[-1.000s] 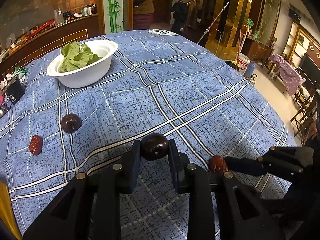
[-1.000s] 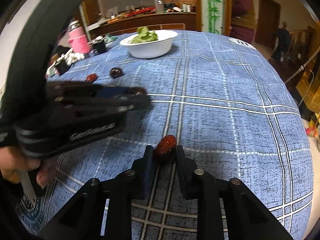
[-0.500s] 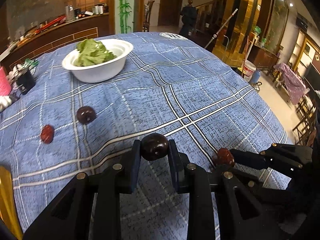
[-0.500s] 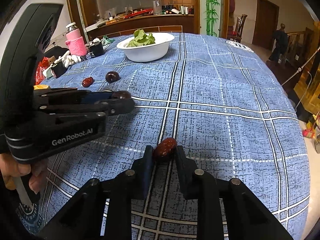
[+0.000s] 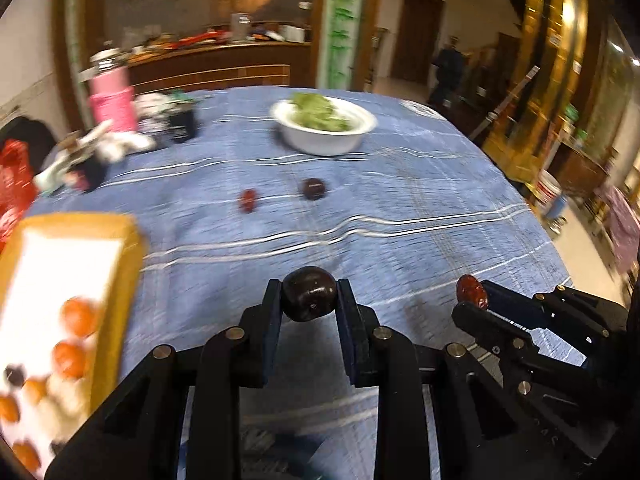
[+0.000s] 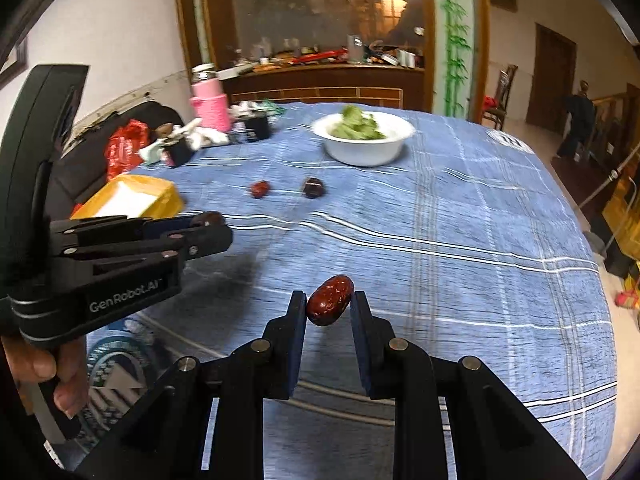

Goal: Organize fruits
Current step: 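Carry the plum with the left tool while the right tool carries the red date to the tray, then open the left tool over the tray while the right tool releases the red date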

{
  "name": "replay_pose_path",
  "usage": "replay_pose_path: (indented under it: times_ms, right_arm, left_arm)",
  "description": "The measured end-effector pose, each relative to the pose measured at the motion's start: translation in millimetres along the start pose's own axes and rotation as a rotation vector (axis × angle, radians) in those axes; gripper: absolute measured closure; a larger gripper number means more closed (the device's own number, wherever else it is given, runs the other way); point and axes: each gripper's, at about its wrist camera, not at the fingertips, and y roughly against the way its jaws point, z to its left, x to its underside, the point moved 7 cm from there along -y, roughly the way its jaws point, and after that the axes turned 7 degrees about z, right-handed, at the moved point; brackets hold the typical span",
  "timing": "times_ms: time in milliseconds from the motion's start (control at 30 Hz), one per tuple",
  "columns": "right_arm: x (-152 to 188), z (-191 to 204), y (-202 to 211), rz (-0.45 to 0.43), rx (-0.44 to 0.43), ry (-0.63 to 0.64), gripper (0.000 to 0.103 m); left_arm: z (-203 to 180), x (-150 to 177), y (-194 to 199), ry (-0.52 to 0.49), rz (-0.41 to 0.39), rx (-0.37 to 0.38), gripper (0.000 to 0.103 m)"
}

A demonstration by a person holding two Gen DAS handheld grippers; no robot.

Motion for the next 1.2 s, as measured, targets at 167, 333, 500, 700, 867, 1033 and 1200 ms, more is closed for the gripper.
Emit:
replay_pose_path:
  times_ms: [167,333,500,700,867,1033,1200]
  right_arm:
    - [-3,50,6,-0.019,-0.044,0.059,0.08]
    - [0,90,4,-0.023,-0.078,0.087,0.08]
    - [4,117,3,-0.014,-0.098,0.108,0.08]
    - [-5,146,8,-0.03,-0.127,0.146,0.08]
    - [-19,183,6,-0.045,-0.174,0.194,0.081]
    - [-28,223,0,-0.048,-0.228,0.241,0.081]
    - [-34,271,-15,-0.026,-0.282,0.301,0.081]
  left_arm:
    - [38,20,25,0.063,-0.017,-0.069,0.08]
    - [62,37,42,0.101,-0.026,-0.099,0.08]
    - [77,45,53,0.131,-0.035,-0.11,0.079]
    - [109,60,69,0.202,-0.044,-0.133,0.079]
    - [152,76,89,0.293,-0.062,-0.18,0.079]
    - [195,94,103,0.377,-0.071,-0.24,0.079]
    - [218,106,105,0.418,-0.057,-0.278,0.079]
